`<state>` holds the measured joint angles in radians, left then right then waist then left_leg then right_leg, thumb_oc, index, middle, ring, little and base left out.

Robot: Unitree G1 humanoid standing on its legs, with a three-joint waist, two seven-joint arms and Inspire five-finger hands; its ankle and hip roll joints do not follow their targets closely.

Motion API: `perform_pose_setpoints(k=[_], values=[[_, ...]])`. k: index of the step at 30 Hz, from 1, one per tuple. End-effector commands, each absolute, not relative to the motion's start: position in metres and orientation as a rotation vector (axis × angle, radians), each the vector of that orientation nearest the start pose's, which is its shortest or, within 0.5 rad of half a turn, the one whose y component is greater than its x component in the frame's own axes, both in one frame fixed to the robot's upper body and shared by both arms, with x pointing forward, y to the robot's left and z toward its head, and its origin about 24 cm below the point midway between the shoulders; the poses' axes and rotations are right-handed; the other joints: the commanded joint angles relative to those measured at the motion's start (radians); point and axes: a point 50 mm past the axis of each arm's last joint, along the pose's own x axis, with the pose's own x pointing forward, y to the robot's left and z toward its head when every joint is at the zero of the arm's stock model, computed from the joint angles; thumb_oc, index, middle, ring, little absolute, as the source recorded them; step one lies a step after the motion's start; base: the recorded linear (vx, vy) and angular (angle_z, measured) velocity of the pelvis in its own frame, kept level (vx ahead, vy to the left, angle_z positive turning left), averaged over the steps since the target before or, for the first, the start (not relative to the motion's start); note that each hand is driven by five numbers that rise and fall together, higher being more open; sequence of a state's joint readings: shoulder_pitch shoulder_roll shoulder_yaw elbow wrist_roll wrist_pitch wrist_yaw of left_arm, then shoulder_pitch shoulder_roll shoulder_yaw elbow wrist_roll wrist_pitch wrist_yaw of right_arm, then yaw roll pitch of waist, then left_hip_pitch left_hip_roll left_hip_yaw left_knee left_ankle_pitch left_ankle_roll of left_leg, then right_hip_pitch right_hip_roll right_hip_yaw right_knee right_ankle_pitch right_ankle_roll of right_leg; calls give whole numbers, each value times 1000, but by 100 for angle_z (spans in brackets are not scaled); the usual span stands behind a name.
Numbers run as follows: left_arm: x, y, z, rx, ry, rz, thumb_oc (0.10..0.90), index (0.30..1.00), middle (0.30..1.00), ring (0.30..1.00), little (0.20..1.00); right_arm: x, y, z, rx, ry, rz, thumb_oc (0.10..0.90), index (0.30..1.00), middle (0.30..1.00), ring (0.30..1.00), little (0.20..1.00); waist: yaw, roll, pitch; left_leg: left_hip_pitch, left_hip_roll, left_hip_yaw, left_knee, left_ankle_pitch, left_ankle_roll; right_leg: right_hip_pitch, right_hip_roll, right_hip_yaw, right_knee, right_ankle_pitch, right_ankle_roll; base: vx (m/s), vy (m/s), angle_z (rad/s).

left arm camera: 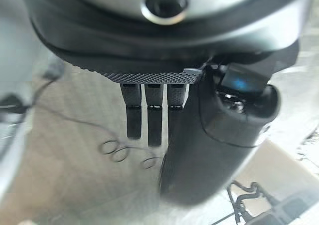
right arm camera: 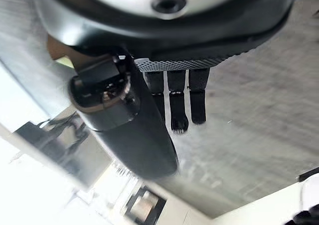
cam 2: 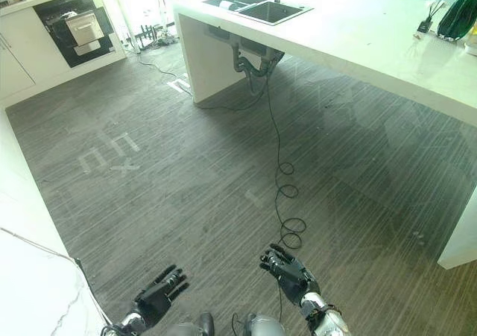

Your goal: Place the dishes in the dishwasher.

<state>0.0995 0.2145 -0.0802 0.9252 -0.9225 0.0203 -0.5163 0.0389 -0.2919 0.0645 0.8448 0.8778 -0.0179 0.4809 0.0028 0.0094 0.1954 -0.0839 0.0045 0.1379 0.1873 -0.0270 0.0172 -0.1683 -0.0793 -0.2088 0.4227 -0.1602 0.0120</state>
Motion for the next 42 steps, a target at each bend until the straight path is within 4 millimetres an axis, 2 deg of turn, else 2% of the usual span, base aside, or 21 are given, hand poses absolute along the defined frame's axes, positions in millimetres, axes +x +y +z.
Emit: perform_pose_setpoints(k=[1, 6, 7, 10, 16, 18, 19, 22, 23, 26, 30, 31, 32, 33, 35, 36, 37, 39, 40, 41, 42], values=[[148, 206, -120, -734, 648, -100, 800, 900, 900, 900, 900, 192, -232, -89, 625, 482, 81, 800, 900, 900, 900, 900, -8, 3, -20, -8, 50, 6, 113, -239, -43, 89, -34, -5, -123, -81, 90, 0, 0, 0], [143, 216, -126, -662, 717, -13, 800, 900, 900, 900, 900, 184, -234, -98, 491, 602, 115, 800, 900, 900, 900, 900, -10, 3, -24, -8, 51, 8, 113, -242, -46, 89, -32, -8, -123, -86, 94, 9, -33, 1], [142, 219, -129, -535, 767, -41, 800, 900, 900, 900, 900, 179, -239, -102, 400, 640, 129, 800, 900, 900, 900, 900, -9, 2, -25, -10, 52, 5, 113, -240, -47, 89, -31, -11, -123, -87, 93, -2, -59, 10], [135, 215, -136, -425, 843, -84, 800, 900, 900, 900, 900, 181, -240, -105, 361, 661, 94, 800, 900, 900, 900, 900, -12, 7, -23, -11, 58, 8, 113, -234, -51, 92, -25, -15, -123, -90, 87, 10, -52, 10], [148, 216, -133, -341, 819, -64, 800, 900, 900, 900, 900, 181, -241, -107, 298, 695, 88, 800, 900, 900, 900, 900, -30, 3, -9, 33, 69, 32, 113, -216, -57, 106, -9, -6, -123, -94, 63, 48, -69, 2], [165, 216, -126, -177, 775, -109, 800, 900, 900, 900, 900, 189, -246, -100, 208, 681, 76, 800, 900, 900, 900, 900, -9, -52, 37, 57, 20, 79, 125, -110, -50, 120, -50, 30, -123, -74, 45, 117, -131, -4], [174, 216, -122, -145, 754, -104, 800, 900, 900, 900, 900, 193, -250, -97, 206, 668, 63, 800, 900, 900, 900, 900, 5, -54, 78, -60, 41, 72, 264, -63, -65, 139, -34, 46, -123, -75, 30, 127, -58, 0], [179, 217, -118, -116, 729, -105, 800, 900, 900, 900, 900, 195, -250, -97, 197, 662, 67, 800, 900, 900, 900, 900, 12, -35, 93, -73, 52, 120, 116, -15, -69, 172, -24, 39, -123, -95, 34, 341, 189, 14], [179, 217, -118, -64, 721, -126, 800, 900, 900, 900, 900, 194, -250, -98, 181, 675, 50, 800, 900, 900, 900, 900, 17, 17, 90, -181, 129, 92, 113, -27, -97, 210, 19, 26, -123, -131, 37, 667, 447, 28], [184, 213, -116, -34, 717, -159, 800, 900, 900, 900, 900, 193, -252, -100, 155, 698, 1, 800, 900, 900, 900, 900, 22, 33, 76, -235, 197, 125, 113, 14, -103, 243, 19, 1, -123, -152, 38, 395, 392, 35], [194, 210, -110, 13, 700, -197, 800, 900, 900, 900, 900, 197, -251, -98, 204, 688, -29, 800, 900, 900, 900, 900, 36, 18, 40, -221, 152, 121, 113, -32, -61, 337, -15, 31, -123, -187, 64, 308, 365, -38], [199, 211, -107, 35, 693, -207, 800, 900, 900, 900, 900, 197, -249, -98, 201, 687, -26, 800, 900, 900, 900, 900, 37, 12, 30, -200, 138, 122, 113, -50, -42, 372, -32, 8, -123, -147, 74, 344, 298, -35], [203, 213, -104, 52, 680, -212, 800, 900, 900, 900, 900, 199, -247, -98, 198, 674, -22, 800, 900, 900, 900, 900, 26, 11, 28, -168, 117, 114, 113, -75, -17, 402, -54, -22, -123, -31, 102, 396, 327, -20], [205, 213, -102, 54, 669, -216, 800, 900, 900, 900, 900, 199, -246, -97, 200, 663, -24, 800, 900, 900, 900, 900, 20, 4, 27, -140, 89, 99, 113, -107, -8, 398, -84, -28, -85, 22, 123, 324, 325, -2], [213, 215, -96, 64, 637, -213, 800, 900, 900, 900, 900, 203, -244, -95, 212, 636, -32, 800, 900, 900, 900, 900, 8, 18, 43, -90, 67, 91, 113, -144, 29, 264, -144, -31, 163, 108, 136, 204, 325, -2], [215, 215, -94, 70, 630, -211, 800, 900, 900, 900, 900, 204, -242, -94, 216, 631, -29, 800, 900, 900, 900, 900, 3, 21, 49, -77, 66, 90, 113, -154, 33, 227, -136, -27, 189, 109, 134, 60, 204, 3], [220, 215, -91, 76, 614, -209, 800, 900, 900, 900, 900, 208, -239, -93, 221, 620, -21, 800, 900, 900, 900, 900, -10, 38, 60, -75, 82, 82, 113, -148, 41, 162, -68, -37, 177, 105, 113, 34, 41, 21], [225, 213, -88, 78, 595, -216, 800, 900, 900, 900, 900, 210, -237, -92, 218, 610, -17, 800, 900, 900, 900, 900, -28, 36, 73, -59, 69, 57, 113, -159, 41, 120, -6, -26, 136, 79, 104, 133, -27, 29], [231, 211, -82, 85, 572, -240, 800, 900, 900, 900, 900, 209, -240, -90, 215, 596, -32, 800, 900, 900, 900, 900, -51, 32, 86, -40, 44, 18, 113, -168, 39, 91, 44, -1, 42, 79, 91, 246, -48, 47], [233, 210, -81, 87, 567, -247, 800, 900, 900, 900, 900, 209, -242, -90, 214, 592, -37, 800, 900, 900, 900, 900, -58, 32, 90, -35, 39, 7, 113, -170, 37, 90, 52, 2, 8, 83, 88, 313, -77, 92], [236, 210, -78, 92, 560, -256, 800, 900, 900, 900, 900, 210, -246, -87, 218, 584, -45, 800, 900, 900, 900, 900, -66, 26, 89, -32, 27, -12, 113, -175, 33, 77, 63, 7, -105, 98, 79, 431, -125, 177]])
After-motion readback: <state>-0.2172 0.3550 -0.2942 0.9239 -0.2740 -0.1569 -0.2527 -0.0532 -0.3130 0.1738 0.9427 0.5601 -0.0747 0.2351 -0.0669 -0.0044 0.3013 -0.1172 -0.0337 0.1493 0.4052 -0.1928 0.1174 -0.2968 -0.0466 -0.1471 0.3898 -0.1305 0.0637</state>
